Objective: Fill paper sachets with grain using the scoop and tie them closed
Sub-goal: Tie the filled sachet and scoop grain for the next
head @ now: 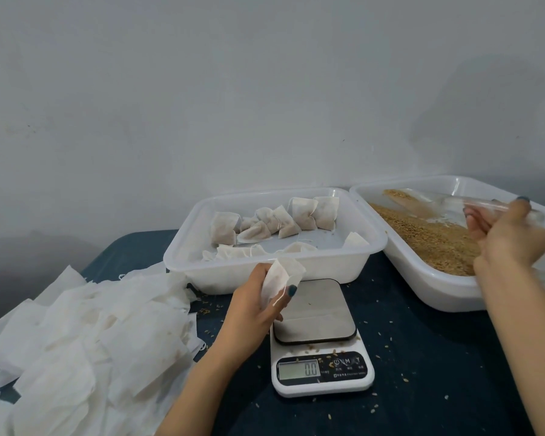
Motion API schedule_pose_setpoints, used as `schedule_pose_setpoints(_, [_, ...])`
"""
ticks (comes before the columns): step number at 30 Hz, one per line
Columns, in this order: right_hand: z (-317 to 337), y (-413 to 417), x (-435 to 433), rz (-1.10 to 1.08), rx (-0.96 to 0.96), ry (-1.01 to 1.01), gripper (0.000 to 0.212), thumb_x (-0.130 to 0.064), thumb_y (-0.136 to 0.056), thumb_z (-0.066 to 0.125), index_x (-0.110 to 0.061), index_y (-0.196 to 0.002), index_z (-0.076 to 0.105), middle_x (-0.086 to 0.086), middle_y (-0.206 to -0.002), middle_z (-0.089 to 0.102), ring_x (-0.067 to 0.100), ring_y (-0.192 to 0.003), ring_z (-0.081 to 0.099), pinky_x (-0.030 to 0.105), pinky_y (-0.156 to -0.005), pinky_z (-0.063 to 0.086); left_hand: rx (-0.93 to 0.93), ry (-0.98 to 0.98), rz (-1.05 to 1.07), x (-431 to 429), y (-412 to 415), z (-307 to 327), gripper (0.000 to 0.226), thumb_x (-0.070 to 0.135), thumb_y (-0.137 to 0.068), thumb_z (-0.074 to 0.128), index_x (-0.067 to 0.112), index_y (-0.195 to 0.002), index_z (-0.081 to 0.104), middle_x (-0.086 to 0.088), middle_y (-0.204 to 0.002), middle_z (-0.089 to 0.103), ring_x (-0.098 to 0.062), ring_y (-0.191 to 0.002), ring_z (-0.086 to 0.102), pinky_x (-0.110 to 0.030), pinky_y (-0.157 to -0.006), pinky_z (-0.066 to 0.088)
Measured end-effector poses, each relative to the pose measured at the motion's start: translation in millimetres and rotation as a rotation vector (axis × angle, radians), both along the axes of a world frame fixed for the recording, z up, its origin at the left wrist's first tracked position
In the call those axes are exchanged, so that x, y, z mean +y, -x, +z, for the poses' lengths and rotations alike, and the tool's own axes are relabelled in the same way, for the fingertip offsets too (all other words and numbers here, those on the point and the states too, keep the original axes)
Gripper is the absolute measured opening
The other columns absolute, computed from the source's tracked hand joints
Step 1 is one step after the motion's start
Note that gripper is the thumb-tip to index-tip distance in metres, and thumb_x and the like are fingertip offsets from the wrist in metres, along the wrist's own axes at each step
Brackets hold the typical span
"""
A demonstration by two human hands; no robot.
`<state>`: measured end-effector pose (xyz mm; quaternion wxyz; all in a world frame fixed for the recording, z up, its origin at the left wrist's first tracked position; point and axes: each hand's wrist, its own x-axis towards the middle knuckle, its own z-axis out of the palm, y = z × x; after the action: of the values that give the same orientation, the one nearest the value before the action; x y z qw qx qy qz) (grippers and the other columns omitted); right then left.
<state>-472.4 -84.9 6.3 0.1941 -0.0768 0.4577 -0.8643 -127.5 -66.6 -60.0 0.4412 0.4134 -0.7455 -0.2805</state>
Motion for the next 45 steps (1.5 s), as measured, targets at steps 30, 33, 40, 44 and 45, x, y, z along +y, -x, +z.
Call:
schedule_pose_setpoints(30, [34,-103,25,0.467,0.515,0.015,0.055,-0.037,-0.099,0.044,-0.031,-0.053,0.073,0.001,-0.054,0.068,0.005,-0.041,0.05,0.016,-0.043,0.042,-0.038,0.026,0.024,-1,-1,0,0.029,0.043,-0.09,0.068,0.047,-0.108,0.045,0.028,-0.106,0.06,0.001,-0.092,0.06,-0.015,-0.071,0.048])
schedule_pose_setpoints(33, [39,-107,25,0.467,0.589,0.043,0.056,-0.031,-0.099,0.042,-0.028,-0.053,0.073,0.005,-0.054,0.068,0.006,-0.039,0.047,0.015,-0.042,0.041,-0.025,-0.011,0.002,-2,-1,-1,0.031,0.04,-0.091,0.069,0.042,-0.113,0.047,0.025,-0.104,0.062,-0.005,-0.087,0.063,-0.026,-0.071,0.055])
schedule_pose_setpoints(40, [49,-116,35,0.431,0.718,0.092,0.057,-0.038,-0.104,0.044,-0.021,-0.054,0.065,-0.001,-0.055,0.068,0.005,-0.039,0.048,0.013,-0.042,0.04,0.073,-0.092,-0.093,4,1,2,0.04,0.051,-0.083,0.07,0.036,-0.116,0.054,0.011,-0.096,0.069,-0.01,-0.077,0.067,-0.028,-0.063,0.058])
schedule_pose_setpoints(44, [55,-119,40,0.435,0.743,0.069,0.051,-0.037,-0.104,0.044,-0.007,-0.068,0.064,-0.002,-0.054,0.067,0.005,-0.038,0.048,0.013,-0.042,0.04,0.078,-0.111,-0.11,3,2,0,0.034,0.034,-0.089,0.072,0.033,-0.118,0.055,0.007,-0.091,0.073,-0.012,-0.081,0.07,-0.031,-0.068,0.059])
schedule_pose_setpoints(45, [56,-120,40,0.437,0.747,0.067,0.051,-0.038,-0.104,0.045,-0.006,-0.069,0.064,-0.001,-0.054,0.067,0.005,-0.038,0.048,0.014,-0.041,0.039,0.081,-0.112,-0.113,3,2,0,0.034,0.032,-0.089,0.072,0.033,-0.118,0.055,0.008,-0.092,0.073,-0.011,-0.082,0.07,-0.03,-0.069,0.059])
